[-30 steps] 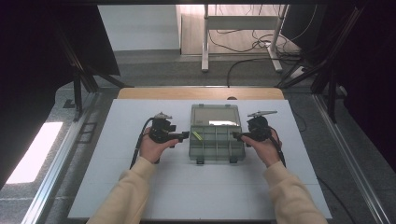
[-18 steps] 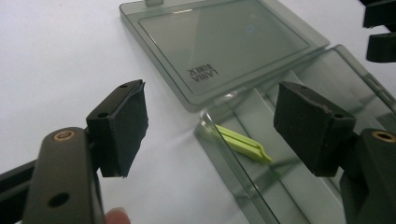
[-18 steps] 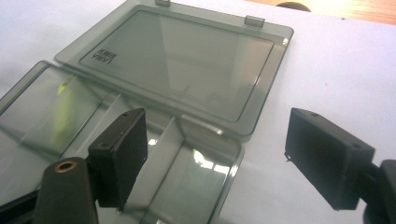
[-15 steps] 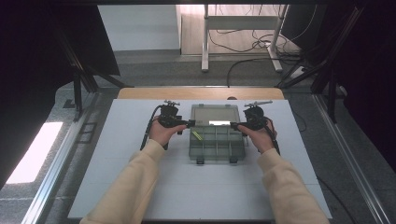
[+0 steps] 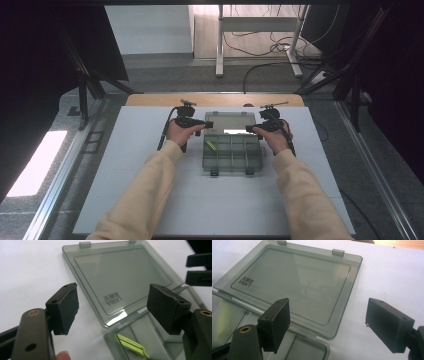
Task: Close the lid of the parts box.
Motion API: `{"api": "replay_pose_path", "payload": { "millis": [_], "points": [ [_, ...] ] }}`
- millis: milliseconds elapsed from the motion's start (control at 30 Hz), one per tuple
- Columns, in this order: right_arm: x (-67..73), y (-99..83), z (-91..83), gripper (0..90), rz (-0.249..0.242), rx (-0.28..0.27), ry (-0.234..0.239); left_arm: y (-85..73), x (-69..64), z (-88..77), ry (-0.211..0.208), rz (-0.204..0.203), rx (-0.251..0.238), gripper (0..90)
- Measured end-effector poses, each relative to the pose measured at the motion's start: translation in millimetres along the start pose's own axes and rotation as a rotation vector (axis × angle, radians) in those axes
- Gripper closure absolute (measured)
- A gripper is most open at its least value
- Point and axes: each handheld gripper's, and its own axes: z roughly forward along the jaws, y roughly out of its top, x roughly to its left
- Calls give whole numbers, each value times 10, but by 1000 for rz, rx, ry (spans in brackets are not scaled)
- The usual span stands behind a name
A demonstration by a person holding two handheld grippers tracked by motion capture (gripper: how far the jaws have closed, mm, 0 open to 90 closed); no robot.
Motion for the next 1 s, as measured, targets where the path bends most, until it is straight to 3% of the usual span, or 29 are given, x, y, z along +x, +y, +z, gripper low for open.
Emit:
{"api": "replay_pose_path", "payload": {
  "millis": [267, 367, 1000],
  "points": [
    [-70, 60, 107, 196, 27, 13, -1, 98, -25, 76, 25, 15, 20, 262],
    [-91, 81, 135, 190, 44, 9, 18, 110, -25, 95, 37, 21, 32, 262],
    [-83, 150, 313, 192, 51, 50, 17, 121, -6, 306, 27, 56, 79, 269]
  ]
}}
